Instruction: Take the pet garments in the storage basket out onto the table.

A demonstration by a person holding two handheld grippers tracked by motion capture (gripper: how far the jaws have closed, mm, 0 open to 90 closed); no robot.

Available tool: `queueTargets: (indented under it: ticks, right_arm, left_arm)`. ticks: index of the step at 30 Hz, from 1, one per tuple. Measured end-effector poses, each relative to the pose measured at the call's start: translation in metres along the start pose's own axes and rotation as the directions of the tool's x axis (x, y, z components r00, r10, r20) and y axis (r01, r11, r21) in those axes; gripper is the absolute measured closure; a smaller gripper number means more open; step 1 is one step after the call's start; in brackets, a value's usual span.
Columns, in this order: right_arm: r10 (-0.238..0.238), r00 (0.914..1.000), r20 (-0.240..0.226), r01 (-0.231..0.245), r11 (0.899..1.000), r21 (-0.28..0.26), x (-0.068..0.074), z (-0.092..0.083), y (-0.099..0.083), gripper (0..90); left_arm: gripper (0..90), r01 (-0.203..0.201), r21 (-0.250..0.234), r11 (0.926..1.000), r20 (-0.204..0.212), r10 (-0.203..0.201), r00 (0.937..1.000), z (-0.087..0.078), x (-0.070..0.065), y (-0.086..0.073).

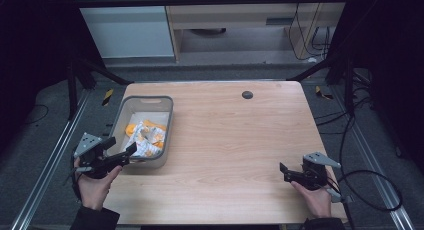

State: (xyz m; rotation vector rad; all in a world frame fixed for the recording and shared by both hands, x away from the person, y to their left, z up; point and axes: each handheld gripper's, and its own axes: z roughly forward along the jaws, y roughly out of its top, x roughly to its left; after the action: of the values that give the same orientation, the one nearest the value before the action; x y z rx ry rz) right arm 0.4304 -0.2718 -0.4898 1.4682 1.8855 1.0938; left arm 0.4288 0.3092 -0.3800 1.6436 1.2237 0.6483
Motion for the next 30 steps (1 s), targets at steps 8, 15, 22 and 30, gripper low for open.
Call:
queueTargets:
  ticks: [8, 15, 22, 30]
  right_arm:
    - [0.003, 1.0000, 0.000, -0.003, 1.000, 0.003, 0.000, 0.000, 0.000, 8.2]
    - [0.007, 1.0000, -0.004, -0.006, 1.000, 0.007, 0.001, 0.000, 0.000, 8.2]
    - [-0.003, 1.0000, -0.003, 0.003, 1.000, 0.011, 0.000, 0.001, 0.000, 8.2]
    - [0.006, 0.9999, -0.011, -0.006, 1.000, 0.018, 0.000, 0.001, 0.000, 8.2]
  left_arm:
    - [17.5, -0.004, 0.015, 0.9999, 0.001, 0.004, 1.0000, 0.010, 0.002, 0.010]
    - [17.0, -0.003, 0.047, 0.9989, -0.010, 0.003, 0.9999, 0.020, 0.005, 0.018]
    - [17.0, -0.004, 0.091, 0.9958, -0.016, 0.006, 0.9999, 0.028, 0.009, 0.024]
    - [17.0, -0.018, 0.163, 0.9864, -0.035, 0.024, 0.9991, 0.039, 0.015, 0.034]
